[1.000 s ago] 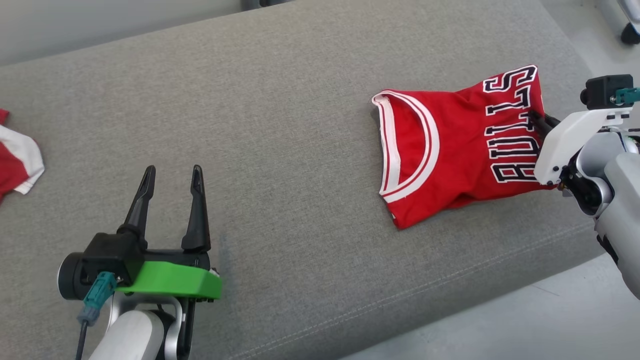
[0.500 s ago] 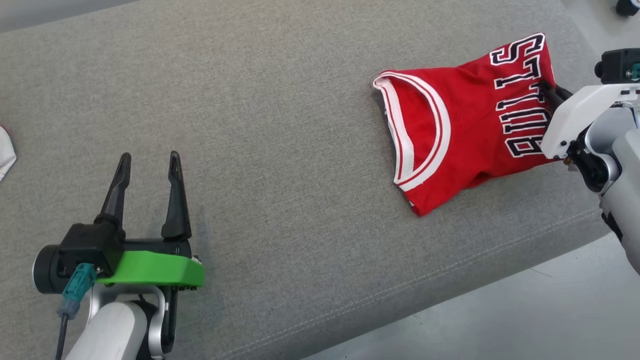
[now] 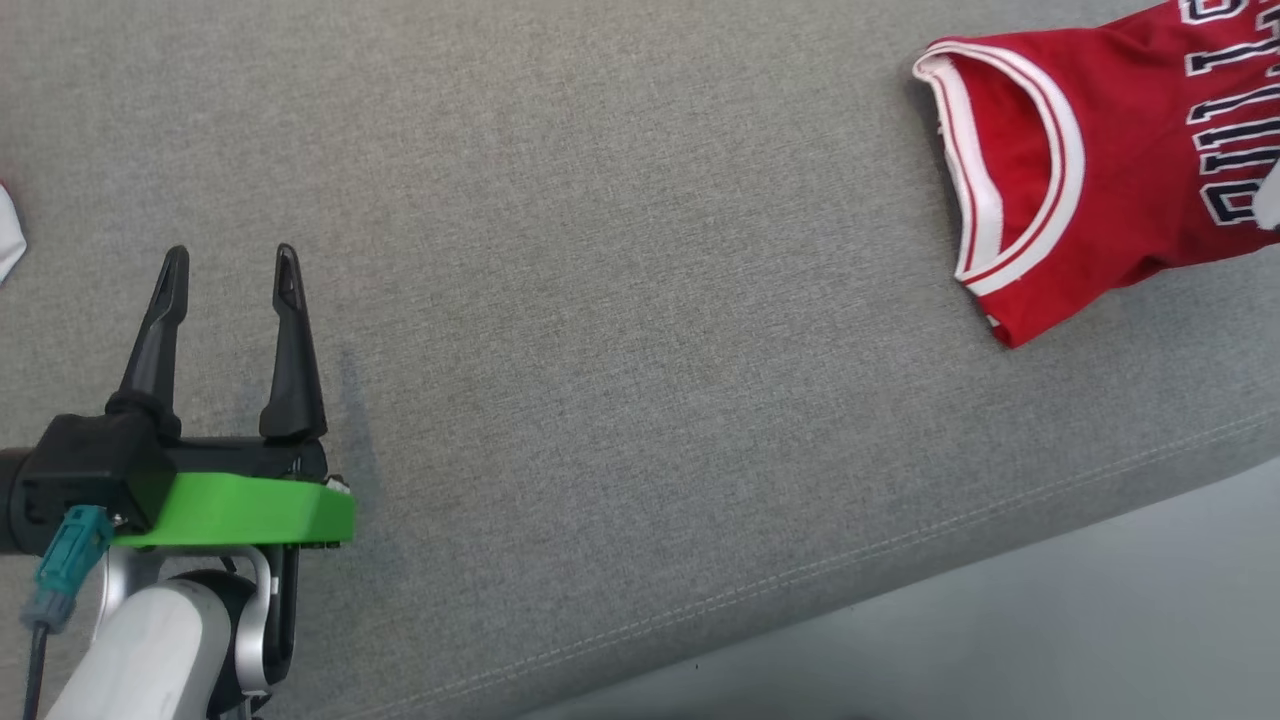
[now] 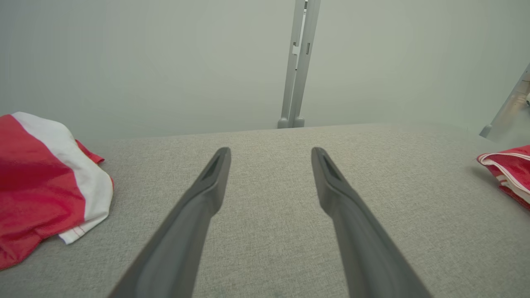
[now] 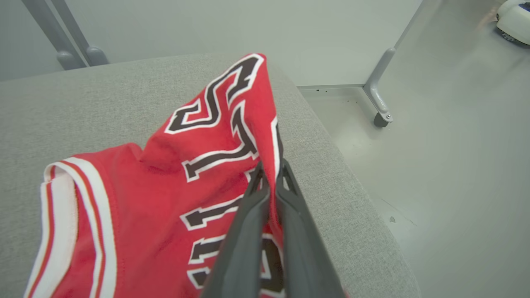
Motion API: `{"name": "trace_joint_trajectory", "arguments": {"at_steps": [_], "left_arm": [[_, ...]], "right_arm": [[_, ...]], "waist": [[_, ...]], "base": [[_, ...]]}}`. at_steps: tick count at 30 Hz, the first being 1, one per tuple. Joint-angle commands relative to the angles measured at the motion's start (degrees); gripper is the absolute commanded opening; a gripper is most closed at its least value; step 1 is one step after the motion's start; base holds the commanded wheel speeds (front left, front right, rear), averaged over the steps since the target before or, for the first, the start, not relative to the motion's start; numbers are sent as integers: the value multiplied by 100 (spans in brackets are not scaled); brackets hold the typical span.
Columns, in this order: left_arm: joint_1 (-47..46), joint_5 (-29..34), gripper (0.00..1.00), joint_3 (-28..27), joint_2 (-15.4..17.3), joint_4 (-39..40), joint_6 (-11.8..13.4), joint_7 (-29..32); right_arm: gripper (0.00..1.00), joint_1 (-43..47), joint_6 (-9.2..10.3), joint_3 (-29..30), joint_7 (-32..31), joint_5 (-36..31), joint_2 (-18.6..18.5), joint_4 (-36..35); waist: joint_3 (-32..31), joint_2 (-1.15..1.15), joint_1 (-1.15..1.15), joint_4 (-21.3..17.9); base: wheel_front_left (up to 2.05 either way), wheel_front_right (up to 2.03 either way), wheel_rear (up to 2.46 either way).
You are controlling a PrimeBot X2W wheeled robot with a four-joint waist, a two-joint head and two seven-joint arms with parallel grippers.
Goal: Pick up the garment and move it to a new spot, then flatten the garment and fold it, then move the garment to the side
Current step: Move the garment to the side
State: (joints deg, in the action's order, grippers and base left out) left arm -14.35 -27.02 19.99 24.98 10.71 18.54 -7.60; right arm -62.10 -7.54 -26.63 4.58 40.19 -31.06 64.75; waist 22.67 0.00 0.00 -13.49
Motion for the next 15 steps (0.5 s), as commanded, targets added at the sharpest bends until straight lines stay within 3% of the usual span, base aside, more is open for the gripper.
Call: {"name": "trace_joint_trajectory", "arguments": {"at_steps": [1, 10, 11, 13, 14, 15], "left_arm": [[-124, 79, 100, -32, 80, 72, 42, 39], [-270, 234, 100, -6, 268, 452, 141, 310], [-284, 251, 100, 0, 277, 479, 148, 337], [-310, 275, 100, 15, 301, 511, 152, 370], [-321, 286, 100, 21, 311, 523, 158, 385], [-331, 302, 100, 29, 319, 539, 162, 394]], "right_arm": [[0, -106, 10, 56, 107, -65, -66, 118], [0, -509, 10, 315, 730, -493, -297, 830], [7, -536, 10, 372, 800, -540, -320, 859], [48, -536, 10, 492, 894, -661, -336, 892], [100, -517, 9, 556, 928, -710, -330, 903], [100, -501, 9, 648, 954, -751, -333, 904]], "waist": [[212, 0, 0, 123], [685, 0, 0, 274], [721, 0, 0, 285], [782, 0, 0, 305], [804, 0, 0, 309], [823, 0, 0, 312]], "base": [[0, 0, 0], [0, 0, 0], [0, 0, 0], [0, 0, 0], [0, 0, 0], [0, 0, 0]]}}
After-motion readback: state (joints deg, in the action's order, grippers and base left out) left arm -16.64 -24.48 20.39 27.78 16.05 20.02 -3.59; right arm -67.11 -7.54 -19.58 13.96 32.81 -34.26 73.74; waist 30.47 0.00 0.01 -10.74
